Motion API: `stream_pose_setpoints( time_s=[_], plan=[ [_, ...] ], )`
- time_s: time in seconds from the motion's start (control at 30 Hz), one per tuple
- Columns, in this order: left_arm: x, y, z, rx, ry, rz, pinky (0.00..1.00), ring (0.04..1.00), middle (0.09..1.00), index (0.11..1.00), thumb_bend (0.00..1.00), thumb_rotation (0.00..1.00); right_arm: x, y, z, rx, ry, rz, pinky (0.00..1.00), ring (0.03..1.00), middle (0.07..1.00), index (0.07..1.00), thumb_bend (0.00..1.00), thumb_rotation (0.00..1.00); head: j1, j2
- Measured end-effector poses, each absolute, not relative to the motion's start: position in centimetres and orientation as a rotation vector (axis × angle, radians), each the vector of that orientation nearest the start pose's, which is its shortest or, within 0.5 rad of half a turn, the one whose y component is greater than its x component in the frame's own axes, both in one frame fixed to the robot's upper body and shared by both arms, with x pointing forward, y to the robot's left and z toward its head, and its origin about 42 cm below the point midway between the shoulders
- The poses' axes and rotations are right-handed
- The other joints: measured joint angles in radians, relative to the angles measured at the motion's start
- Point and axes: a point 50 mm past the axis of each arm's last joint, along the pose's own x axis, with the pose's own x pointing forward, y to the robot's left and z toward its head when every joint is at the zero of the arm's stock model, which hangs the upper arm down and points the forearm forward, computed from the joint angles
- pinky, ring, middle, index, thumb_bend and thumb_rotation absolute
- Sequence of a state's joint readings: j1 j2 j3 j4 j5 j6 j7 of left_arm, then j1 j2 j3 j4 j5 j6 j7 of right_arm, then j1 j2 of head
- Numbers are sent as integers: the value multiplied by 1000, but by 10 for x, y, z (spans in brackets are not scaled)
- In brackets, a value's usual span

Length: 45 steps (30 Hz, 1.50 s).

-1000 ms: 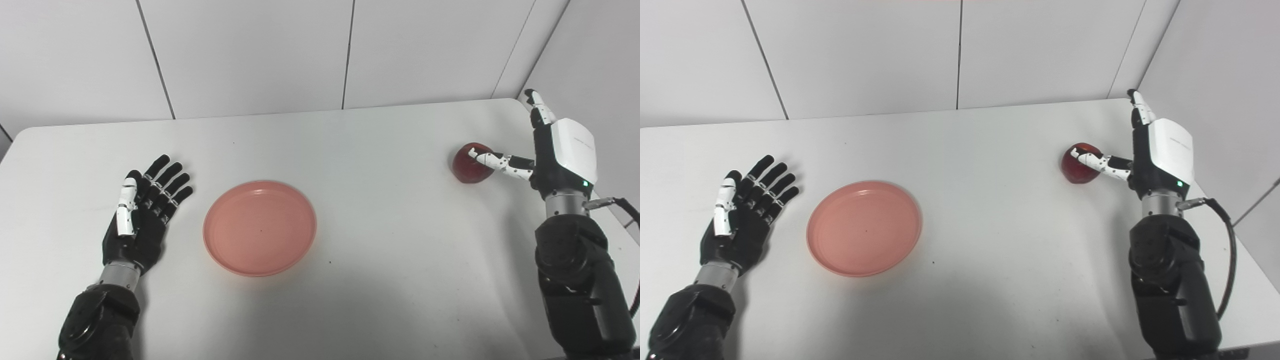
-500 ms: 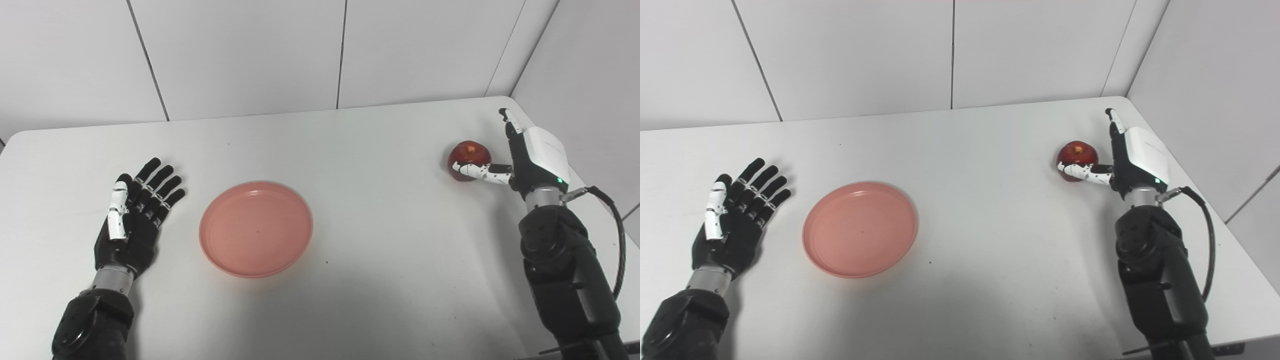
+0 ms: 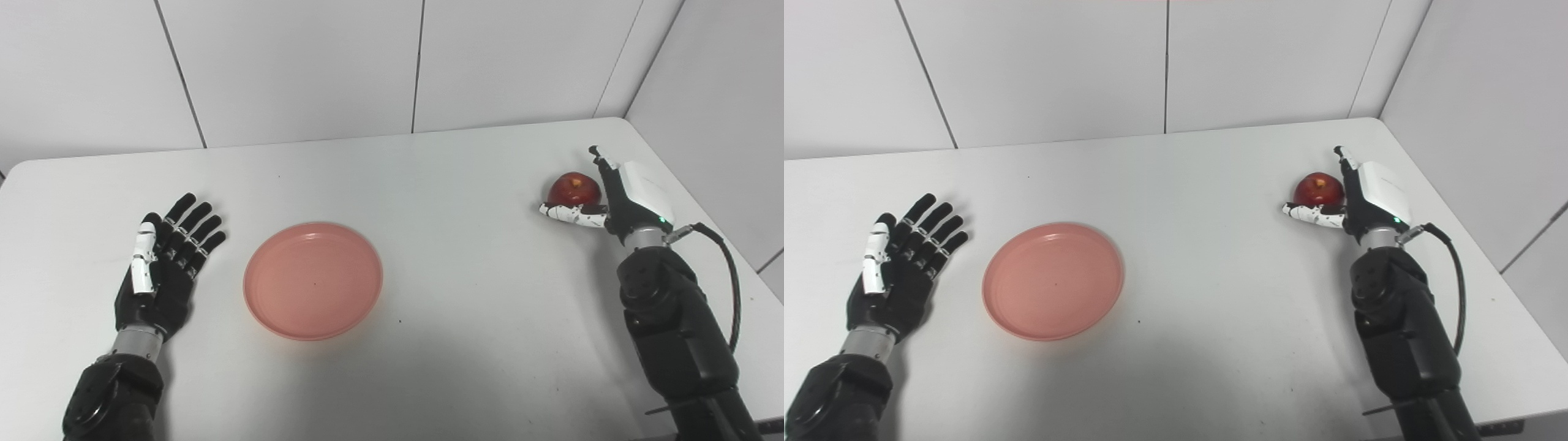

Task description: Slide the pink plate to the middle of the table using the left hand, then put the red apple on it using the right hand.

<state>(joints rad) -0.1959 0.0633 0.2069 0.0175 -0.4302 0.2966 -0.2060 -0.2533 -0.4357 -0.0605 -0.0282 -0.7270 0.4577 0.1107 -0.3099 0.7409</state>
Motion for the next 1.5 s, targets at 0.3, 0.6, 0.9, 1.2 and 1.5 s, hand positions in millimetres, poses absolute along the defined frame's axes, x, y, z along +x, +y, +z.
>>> stream_pose_setpoints(
  time_s=[0.3,0.6,0.9,1.2,1.5],
  plan=[
    [343,257,138,-403,40,-147,821,831,836,817,372,1000,366,-370,195,-1060,212,-299,582,724,782,871,978,434,2,2],
    [342,257,140,-425,30,-147,817,829,831,815,379,1000,374,-369,196,-1058,206,-302,386,534,626,858,919,372,3,2],
    [342,257,140,-424,31,-145,821,832,834,817,381,1000,376,-373,198,-1056,205,-309,255,371,494,844,890,299,5,3],
    [342,257,142,-422,27,-139,821,831,833,815,376,1000,380,-380,202,-1091,205,-310,347,466,564,701,853,171,6,6],
    [342,257,145,-419,21,-150,816,830,833,816,379,1000,381,-383,203,-1156,206,-301,239,330,444,505,571,130,8,8]
  ],
)
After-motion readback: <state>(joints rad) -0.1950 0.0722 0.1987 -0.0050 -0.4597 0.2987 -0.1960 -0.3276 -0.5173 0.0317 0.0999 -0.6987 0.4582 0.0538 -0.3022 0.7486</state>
